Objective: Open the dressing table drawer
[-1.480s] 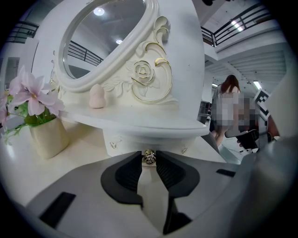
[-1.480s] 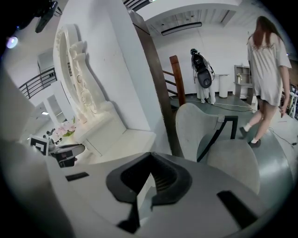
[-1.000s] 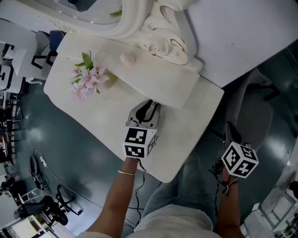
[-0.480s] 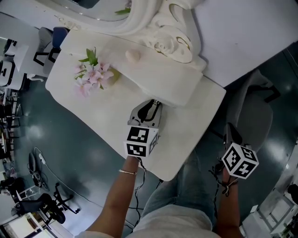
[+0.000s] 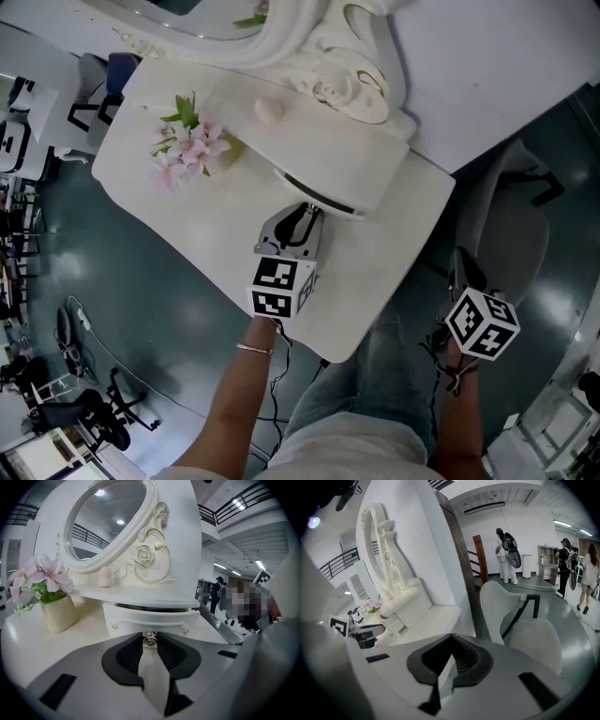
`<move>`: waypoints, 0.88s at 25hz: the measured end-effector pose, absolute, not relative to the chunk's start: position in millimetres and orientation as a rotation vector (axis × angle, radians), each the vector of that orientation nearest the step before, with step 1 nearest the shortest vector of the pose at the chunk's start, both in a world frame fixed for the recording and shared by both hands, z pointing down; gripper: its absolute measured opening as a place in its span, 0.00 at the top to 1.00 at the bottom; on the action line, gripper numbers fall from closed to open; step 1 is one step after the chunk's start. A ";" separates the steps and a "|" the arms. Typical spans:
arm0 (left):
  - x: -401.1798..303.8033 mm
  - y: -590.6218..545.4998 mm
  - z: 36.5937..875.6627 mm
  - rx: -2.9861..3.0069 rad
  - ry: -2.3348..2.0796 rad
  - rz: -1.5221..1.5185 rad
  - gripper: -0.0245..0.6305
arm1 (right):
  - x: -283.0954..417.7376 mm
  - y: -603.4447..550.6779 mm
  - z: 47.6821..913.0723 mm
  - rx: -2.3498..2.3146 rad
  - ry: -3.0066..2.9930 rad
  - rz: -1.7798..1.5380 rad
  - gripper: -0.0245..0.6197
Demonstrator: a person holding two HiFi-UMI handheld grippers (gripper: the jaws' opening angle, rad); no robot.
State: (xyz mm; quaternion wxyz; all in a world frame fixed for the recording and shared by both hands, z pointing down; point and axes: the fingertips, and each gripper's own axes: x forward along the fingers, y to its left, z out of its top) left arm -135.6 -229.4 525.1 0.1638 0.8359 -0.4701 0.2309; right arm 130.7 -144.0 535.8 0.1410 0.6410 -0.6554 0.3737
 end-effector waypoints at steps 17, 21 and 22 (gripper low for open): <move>-140.7 -220.1 525.5 2.377 -1.346 0.660 0.80 | 122.9 -139.8 535.9 1.828 -1.903 1.073 0.95; -141.8 -218.3 526.4 2.373 -1.347 0.661 0.80 | 122.6 -139.9 536.2 1.825 -1.903 1.072 0.95; -142.0 -218.0 526.8 2.372 -1.347 0.662 0.80 | 122.5 -139.9 536.3 1.824 -1.903 1.071 0.95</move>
